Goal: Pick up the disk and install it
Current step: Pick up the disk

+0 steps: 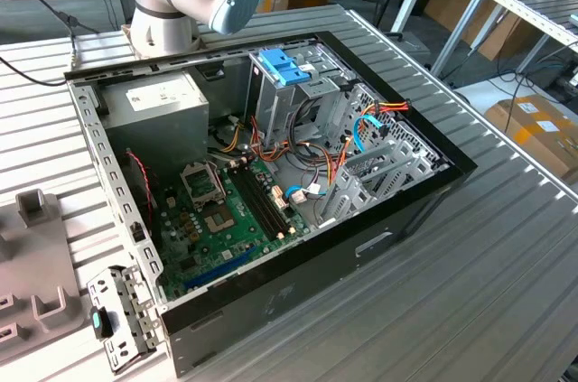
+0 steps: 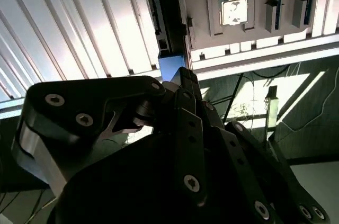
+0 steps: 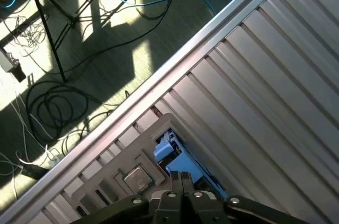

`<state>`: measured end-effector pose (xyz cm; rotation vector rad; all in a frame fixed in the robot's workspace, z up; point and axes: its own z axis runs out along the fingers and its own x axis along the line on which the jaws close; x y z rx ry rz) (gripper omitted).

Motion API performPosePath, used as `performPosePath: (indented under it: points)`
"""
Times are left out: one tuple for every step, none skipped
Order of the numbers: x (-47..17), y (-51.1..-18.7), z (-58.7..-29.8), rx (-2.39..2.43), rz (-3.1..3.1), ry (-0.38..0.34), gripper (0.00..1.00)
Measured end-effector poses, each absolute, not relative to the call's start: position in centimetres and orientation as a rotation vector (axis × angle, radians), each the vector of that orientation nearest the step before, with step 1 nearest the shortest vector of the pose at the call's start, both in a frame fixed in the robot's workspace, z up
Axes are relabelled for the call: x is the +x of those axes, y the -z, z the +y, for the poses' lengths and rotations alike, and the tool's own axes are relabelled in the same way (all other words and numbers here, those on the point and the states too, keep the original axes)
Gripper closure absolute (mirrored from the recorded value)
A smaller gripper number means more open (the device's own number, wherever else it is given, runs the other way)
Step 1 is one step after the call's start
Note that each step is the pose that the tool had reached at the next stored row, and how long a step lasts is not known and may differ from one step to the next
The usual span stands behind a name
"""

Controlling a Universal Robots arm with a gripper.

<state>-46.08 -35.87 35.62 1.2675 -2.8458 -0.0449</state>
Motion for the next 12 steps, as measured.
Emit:
performPosePath:
  points:
    - [-46.08, -35.62, -35.87, 1.292, -2.835, 0.045, 0.89]
    - [-46.08, -35.62, -35.87, 1.336, -2.814, 0.044, 0.89]
    - [-46.08, -35.62, -35.86, 1.361, -2.801, 0.043, 0.89]
    - [-46.08, -35.62, -35.86, 1.387, -2.788, 0.043, 0.89]
    - [-46.08, -35.61, -35.87, 1.426, -2.768, 0.042, 0.89]
    - [-46.08, -35.62, -35.87, 1.451, -2.755, 0.042, 0.89]
    - [-46.08, -35.62, -35.86, 1.477, -2.741, 0.041, 0.89]
    - [-46.08, -35.62, -35.87, 1.522, -2.716, 0.041, 0.89]
    - [-46.08, -35.61, -35.86, 1.587, -2.678, 0.039, 0.89]
    - [-46.08, -35.61, -35.86, 1.613, -2.663, 0.039, 0.89]
    - [-46.08, -35.61, -35.86, 1.634, -2.649, 0.038, 0.89]
    - [-46.08, -35.61, -35.86, 1.663, -2.631, 0.038, 0.89]
